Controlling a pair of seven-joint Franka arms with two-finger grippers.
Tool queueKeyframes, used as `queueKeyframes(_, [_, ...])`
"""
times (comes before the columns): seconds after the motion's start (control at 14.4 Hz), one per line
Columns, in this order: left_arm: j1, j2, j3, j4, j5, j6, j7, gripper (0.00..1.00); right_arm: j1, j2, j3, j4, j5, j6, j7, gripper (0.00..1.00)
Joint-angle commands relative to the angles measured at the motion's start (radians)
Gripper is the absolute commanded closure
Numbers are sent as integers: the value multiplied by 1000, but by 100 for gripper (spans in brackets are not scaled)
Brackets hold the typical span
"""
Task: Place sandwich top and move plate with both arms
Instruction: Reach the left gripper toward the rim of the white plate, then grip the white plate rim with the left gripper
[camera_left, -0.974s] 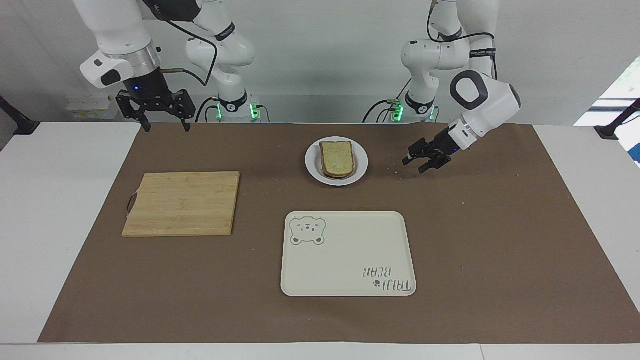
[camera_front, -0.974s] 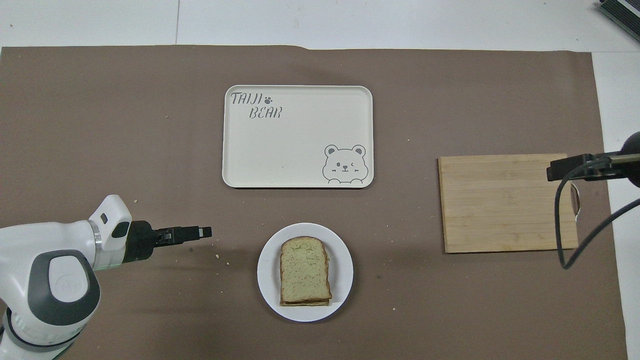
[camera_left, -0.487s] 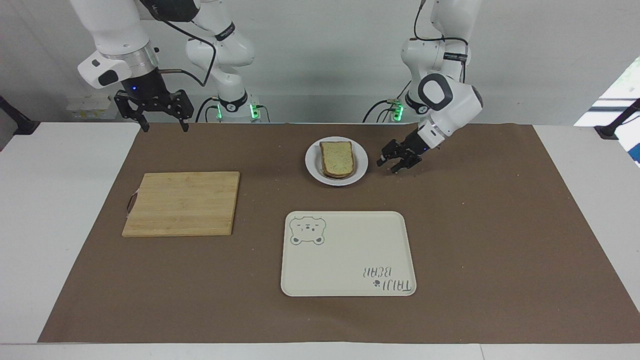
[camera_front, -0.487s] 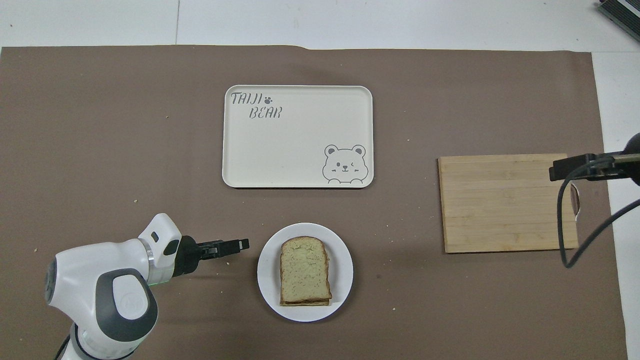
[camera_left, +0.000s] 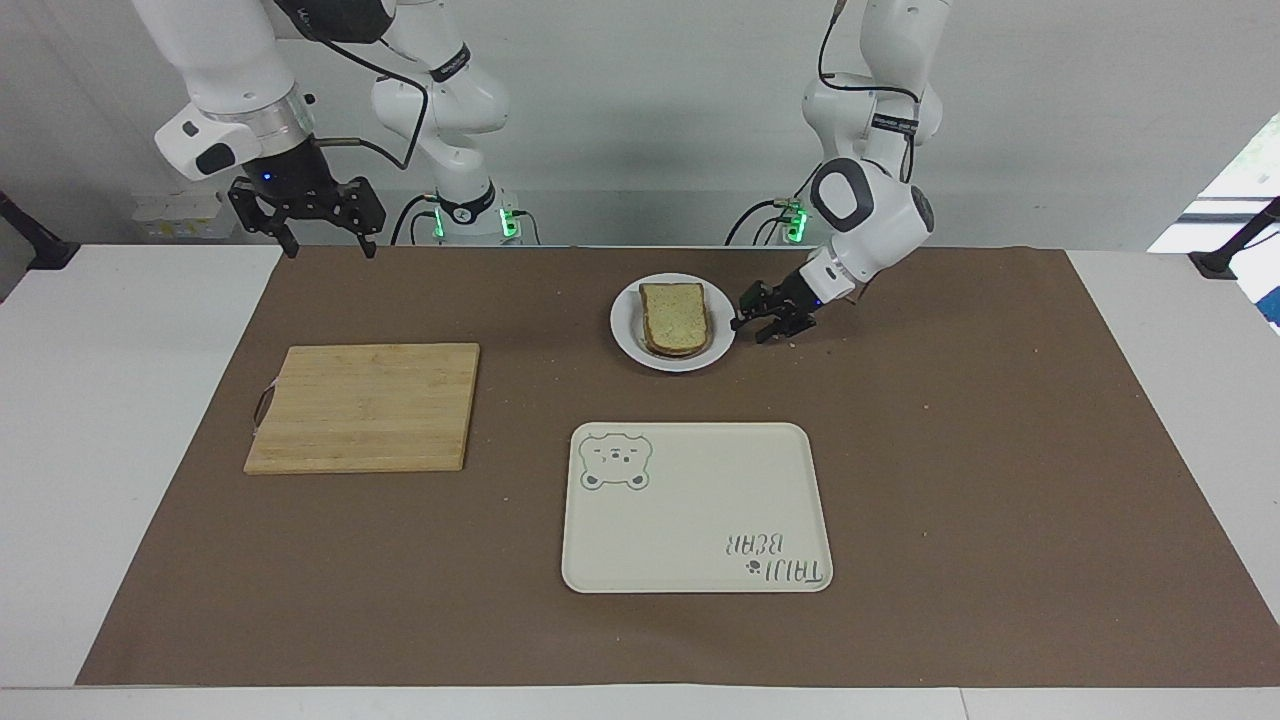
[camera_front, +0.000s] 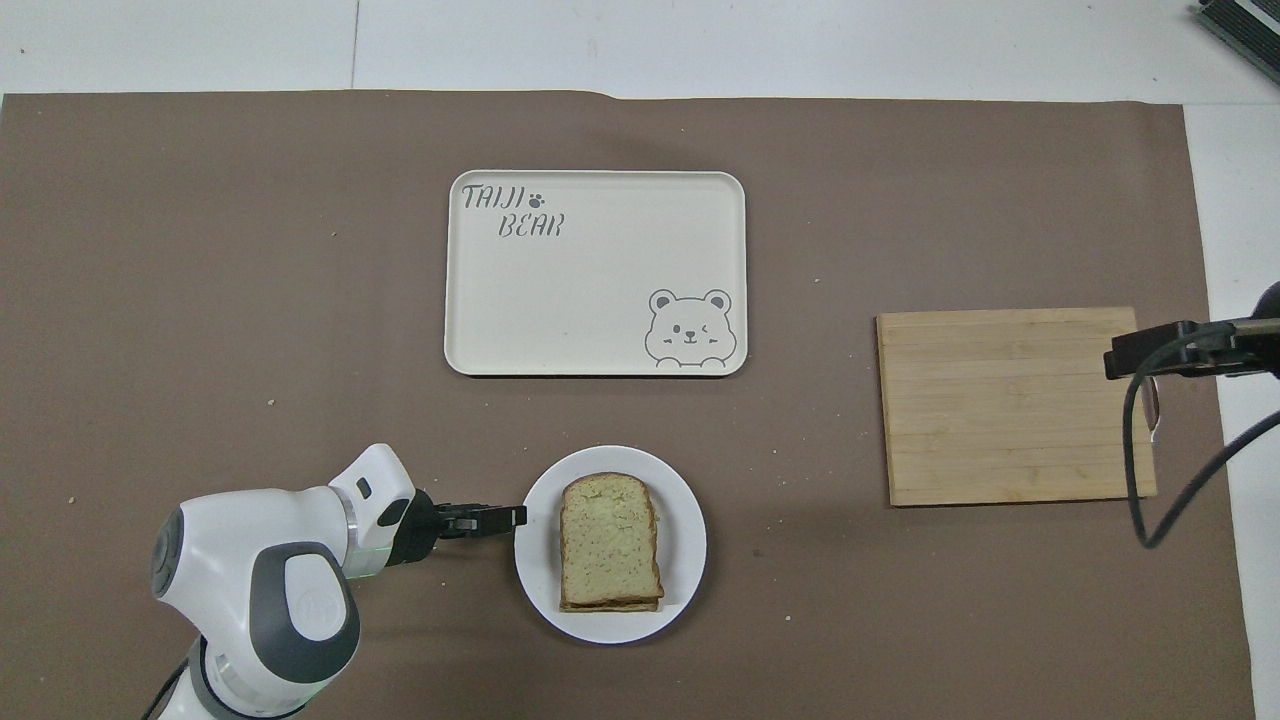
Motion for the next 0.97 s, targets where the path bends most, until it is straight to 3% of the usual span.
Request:
queueKeyframes(0.0, [-64, 12, 14, -15, -19, 28, 27, 41, -1, -12, 2, -5, -15, -10, -27, 0])
queueKeyframes(0.28, [-78, 26, 14, -15, -19, 28, 28, 46, -1, -13, 2, -5, -15, -10, -27, 0])
queueKeyframes(0.42, [-78, 26, 14, -15, -19, 26, 28, 56, -1, -12, 2, -5, -15, -10, -27, 0])
queueKeyframes(0.56, [-79, 26, 14, -15, -19, 24, 28, 78, -1, -12, 2, -5, -15, -10, -29, 0])
queueKeyframes(0.63, [-79, 26, 14, -15, -19, 21, 27, 98, -1, -12, 2, -5, -15, -10, -29, 0])
queueKeyframes(0.9, [-79, 26, 14, -15, -19, 14, 17, 100, -2, -12, 2, -4, -17, -10, -29, 0])
